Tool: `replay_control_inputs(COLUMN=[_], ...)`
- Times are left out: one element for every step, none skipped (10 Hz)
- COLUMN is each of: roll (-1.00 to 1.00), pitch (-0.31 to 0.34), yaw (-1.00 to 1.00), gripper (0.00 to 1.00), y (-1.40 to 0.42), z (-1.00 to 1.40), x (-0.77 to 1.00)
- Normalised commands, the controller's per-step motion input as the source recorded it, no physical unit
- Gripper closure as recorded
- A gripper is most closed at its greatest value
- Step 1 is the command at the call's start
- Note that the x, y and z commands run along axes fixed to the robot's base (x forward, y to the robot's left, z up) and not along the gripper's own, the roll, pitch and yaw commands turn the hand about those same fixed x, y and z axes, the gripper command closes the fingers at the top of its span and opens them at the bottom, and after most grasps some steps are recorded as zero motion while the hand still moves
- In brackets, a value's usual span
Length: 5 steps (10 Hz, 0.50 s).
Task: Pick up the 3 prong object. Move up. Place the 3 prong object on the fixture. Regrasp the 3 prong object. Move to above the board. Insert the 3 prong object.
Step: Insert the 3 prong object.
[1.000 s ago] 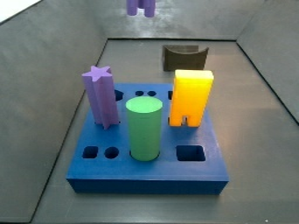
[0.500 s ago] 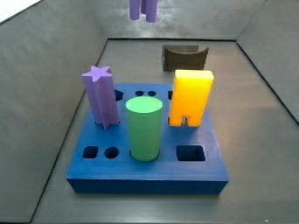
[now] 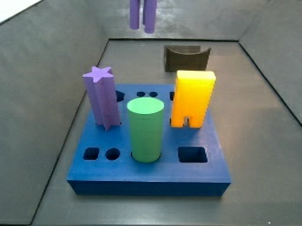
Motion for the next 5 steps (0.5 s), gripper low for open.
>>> replay_control_inputs(roll=[-0.34, -0.34, -0.34, -0.32, -0.27], pitch=[0.101, 0.093, 0.091, 0.080, 0.064], yaw=[-0.67, -0.69, -0.67, -0.71, -0.67], gripper=[1.00, 1.00, 1.00, 1.00, 1.00], y=[0.00, 0.00, 0.00, 0.00, 0.00], z=[-0.13, -0.11, -0.11, -0.07, -0.02], x=[0.02, 0.04, 0.03, 0.07, 0.07])
